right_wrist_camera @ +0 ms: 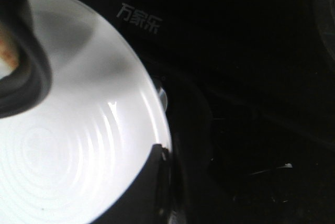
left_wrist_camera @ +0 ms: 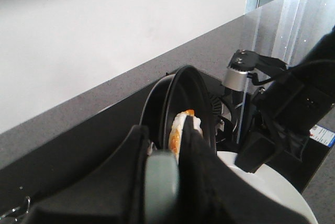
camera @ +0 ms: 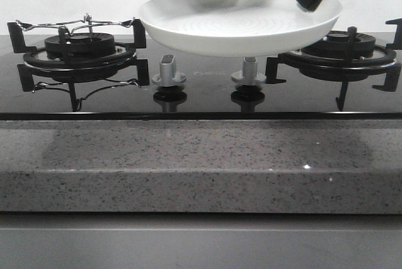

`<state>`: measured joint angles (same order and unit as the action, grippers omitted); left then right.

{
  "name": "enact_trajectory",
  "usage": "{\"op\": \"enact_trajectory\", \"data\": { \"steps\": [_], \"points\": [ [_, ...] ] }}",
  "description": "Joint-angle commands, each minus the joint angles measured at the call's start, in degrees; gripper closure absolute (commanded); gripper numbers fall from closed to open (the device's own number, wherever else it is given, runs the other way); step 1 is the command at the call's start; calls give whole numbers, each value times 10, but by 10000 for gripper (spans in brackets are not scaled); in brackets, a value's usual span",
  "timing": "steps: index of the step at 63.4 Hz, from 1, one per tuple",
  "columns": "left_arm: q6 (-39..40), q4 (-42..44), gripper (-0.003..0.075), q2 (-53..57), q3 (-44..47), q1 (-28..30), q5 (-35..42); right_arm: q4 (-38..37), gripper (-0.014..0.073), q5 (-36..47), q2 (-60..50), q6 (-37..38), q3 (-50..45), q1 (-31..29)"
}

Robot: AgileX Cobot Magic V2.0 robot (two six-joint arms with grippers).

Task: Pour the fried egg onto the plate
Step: 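Tip the frying pan over the plate to slide the egg out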

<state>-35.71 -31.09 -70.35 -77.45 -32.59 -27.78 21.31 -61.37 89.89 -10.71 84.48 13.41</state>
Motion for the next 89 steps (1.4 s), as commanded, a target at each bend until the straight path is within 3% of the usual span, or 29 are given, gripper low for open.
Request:
{"op": "enact_trajectory", "data": {
  "steps": [1,21,43,56,62,72,82,89],
  "points": [
    [15,43,741,19,-25,-31,86,20,711,20,-21,-4,14,-2],
    [17,174,741,19,-25,-88,97,20,711,20,-21,-4,14,-2],
    [19,174,741,22,-25,-89,97,20,711,20,-21,-4,14,-2],
    [102,164,741,38,-25,-22,117,20,711,20,-21,-4,14,-2],
    [126,90,740,40,-25,38,117,20,711,20,-21,-4,14,-2],
    [109,-141,740,28,-20,196,70,20,711,20,-21,-4,14,-2],
    [-5,-444,740,-27,-13,371,-98,20,711,20,-21,-4,14,-2],
    [-15,-553,740,-80,0,458,-190,20,711,20,-21,-4,14,-2]
  ]
}}
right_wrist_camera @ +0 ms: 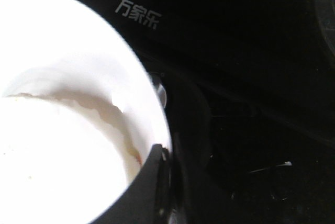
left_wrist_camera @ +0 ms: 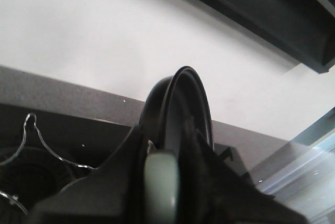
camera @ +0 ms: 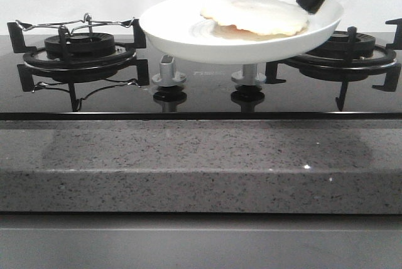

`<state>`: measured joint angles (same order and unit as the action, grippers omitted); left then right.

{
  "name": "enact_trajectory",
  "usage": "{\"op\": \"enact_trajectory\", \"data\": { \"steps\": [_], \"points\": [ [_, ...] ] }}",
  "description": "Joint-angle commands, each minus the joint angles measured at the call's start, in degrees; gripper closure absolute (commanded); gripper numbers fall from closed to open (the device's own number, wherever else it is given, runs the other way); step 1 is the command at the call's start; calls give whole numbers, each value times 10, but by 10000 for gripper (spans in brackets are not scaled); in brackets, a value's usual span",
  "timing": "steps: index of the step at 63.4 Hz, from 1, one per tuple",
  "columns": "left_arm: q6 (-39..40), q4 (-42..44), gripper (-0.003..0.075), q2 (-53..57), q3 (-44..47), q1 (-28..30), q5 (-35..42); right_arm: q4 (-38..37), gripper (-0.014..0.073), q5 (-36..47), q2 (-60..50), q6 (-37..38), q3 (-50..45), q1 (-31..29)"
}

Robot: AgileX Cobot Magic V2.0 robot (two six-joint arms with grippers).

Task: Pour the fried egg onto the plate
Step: 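Tip the frying pan over the plate to slide the egg out, then lower the empty frying pan back onto its burner with the left gripper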

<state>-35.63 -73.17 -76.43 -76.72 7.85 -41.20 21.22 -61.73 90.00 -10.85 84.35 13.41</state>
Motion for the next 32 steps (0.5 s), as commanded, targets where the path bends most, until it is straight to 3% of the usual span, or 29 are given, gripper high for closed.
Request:
{"op": "enact_trajectory", "data": {
  "steps": [1,15,32],
  "points": [
    [-16,-145,740,-26,-5,61,-66,21,711,23,-22,-3,15,-2],
    [-2,-211,741,-128,4,123,-124,21,711,23,-22,-3,15,-2],
    [7,-211,741,-210,4,130,-176,21,711,23,-22,-3,15,-2]
  ]
}}
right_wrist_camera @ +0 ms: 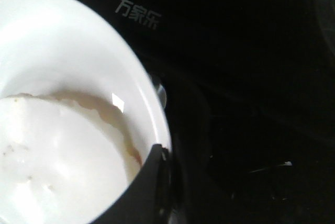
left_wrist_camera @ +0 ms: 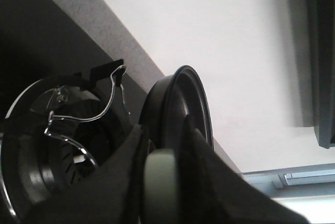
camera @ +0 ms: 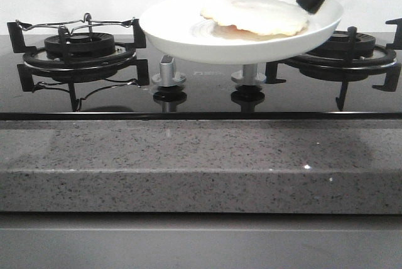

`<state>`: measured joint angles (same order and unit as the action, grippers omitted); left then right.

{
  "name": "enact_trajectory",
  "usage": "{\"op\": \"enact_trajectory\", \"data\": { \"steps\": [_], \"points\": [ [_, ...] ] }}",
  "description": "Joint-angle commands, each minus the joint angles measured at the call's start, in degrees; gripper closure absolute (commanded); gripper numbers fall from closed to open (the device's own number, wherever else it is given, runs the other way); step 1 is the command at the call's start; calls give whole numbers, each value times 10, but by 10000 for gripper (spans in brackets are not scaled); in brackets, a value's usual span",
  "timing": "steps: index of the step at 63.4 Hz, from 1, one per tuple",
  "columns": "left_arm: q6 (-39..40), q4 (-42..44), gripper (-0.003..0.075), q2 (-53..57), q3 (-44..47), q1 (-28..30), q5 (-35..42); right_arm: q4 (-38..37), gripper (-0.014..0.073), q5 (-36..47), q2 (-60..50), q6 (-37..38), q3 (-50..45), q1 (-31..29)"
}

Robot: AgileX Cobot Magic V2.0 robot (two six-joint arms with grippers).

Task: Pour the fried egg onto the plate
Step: 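Lower the empty frying pan back onto its burner with the left gripper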

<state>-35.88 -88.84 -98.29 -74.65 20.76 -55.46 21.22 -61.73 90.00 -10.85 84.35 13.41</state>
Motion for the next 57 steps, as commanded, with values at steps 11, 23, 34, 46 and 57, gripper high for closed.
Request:
{"op": "enact_trajectory", "data": {
  "steps": [11,23,34,46,57],
  "points": [
    [10,-42,741,-4,-16,2,-4,21,711,23,-22,-3,15,-2],
    [10,-8,740,-4,-16,2,18,21,711,23,-22,-3,15,-2],
    [15,29,732,-4,-16,2,29,21,711,23,-22,-3,15,-2],
    [15,40,497,-4,-16,2,28,21,711,23,-22,-3,15,-2],
    [-6,47,241,-4,-16,2,17,21,711,23,-22,-3,15,-2]
  ]
}}
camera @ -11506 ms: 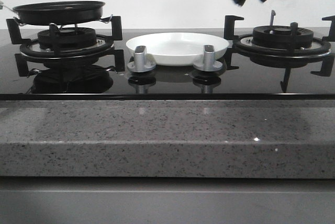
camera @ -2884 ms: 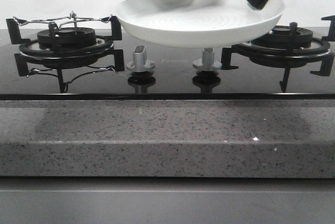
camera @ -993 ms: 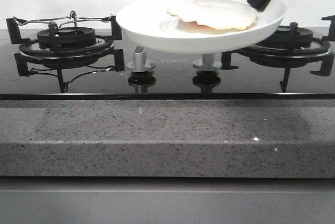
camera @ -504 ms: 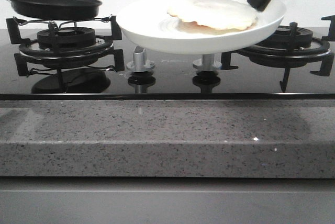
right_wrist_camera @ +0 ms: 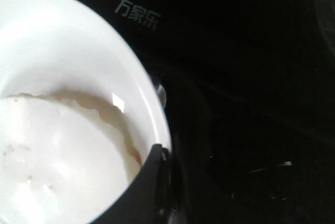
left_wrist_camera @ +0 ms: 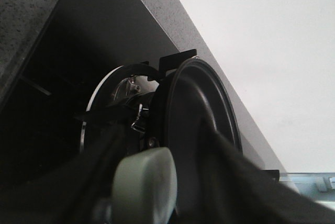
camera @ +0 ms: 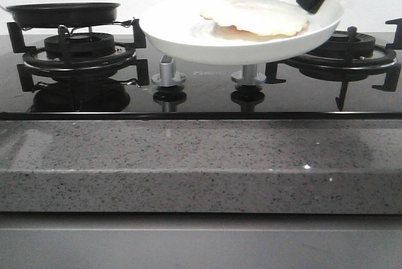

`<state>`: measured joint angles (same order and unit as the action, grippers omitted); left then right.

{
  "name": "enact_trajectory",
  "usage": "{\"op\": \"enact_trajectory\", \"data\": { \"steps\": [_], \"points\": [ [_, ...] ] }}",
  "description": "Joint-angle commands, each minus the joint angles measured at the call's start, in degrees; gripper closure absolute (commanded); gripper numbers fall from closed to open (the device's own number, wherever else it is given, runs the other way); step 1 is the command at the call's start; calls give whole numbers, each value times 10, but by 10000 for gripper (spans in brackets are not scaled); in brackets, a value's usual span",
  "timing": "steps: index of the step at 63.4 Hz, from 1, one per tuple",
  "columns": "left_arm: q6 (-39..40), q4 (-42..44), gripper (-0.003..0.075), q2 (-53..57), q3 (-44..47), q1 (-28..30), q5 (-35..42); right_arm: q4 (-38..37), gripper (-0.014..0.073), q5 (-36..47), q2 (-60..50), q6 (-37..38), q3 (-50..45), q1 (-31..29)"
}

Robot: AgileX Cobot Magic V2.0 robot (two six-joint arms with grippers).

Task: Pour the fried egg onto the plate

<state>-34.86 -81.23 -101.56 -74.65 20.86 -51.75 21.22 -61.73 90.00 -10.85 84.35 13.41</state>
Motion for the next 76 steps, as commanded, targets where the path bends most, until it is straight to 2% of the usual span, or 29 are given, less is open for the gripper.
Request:
{"op": "enact_trajectory", "data": {
  "steps": [1,4,15,31,44,51,65,67,76],
  "points": [
    [-19,-29,228,29,-16,1,-23,21,711,23,-22,-3,15,-2],
    [-25,-29,199,29,-16,1,-36,21,711,23,-22,-3,15,-2],
    [-25,-23,197,29,-16,1,-83,21,711,23,-22,-3,15,-2],
    [-4,80,197,29,-16,1,-134,21,711,23,-22,-3,15,-2],
    [-4,99,216,32,-16,1,-186,21,711,23,-22,-3,15,-2],
    [-4,105,303,37,-16,1,-199,21,711,23,-22,-3,15,-2],
    [-4,107,709,58,-16,-2,-209,21,711,23,-22,-3,15,-2],
    [-6,107,738,60,-16,-2,-209,21,711,23,-22,-3,15,-2],
    [-8,108,741,83,-16,-12,-209,21,711,23,-22,-3,15,-2]
  ]
}}
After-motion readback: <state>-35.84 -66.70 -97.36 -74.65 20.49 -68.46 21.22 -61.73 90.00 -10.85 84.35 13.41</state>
